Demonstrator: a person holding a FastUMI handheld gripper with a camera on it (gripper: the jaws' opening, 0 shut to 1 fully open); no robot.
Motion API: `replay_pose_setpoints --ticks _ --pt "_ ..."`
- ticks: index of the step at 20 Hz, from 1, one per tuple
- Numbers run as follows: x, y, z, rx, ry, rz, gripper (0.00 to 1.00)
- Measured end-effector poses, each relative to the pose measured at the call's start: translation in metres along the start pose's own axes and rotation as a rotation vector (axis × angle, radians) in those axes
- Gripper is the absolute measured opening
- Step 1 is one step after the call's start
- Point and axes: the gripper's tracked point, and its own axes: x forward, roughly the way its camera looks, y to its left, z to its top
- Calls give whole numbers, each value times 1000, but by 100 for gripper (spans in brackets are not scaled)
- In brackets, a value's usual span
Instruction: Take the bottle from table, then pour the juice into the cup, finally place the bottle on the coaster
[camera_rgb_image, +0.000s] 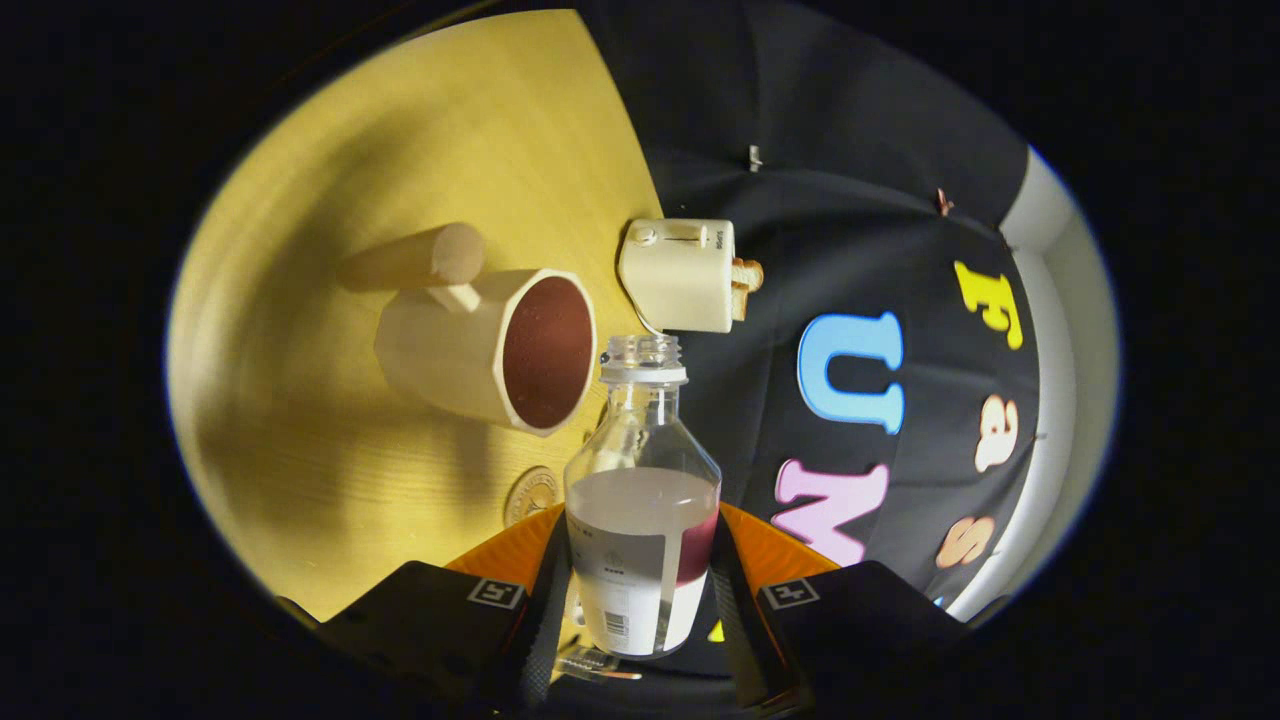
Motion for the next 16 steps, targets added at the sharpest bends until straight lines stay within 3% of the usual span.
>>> replay_pose_setpoints --ticks 5,8,13,16 --pt "-3 1 -5 445 22 10 71" --pt "-2 -11 -5 632 22 -28 71" --pt "1 -10 -7 995 12 24 72" --pt "-6 -33 -7 1198 -38 -3 72"
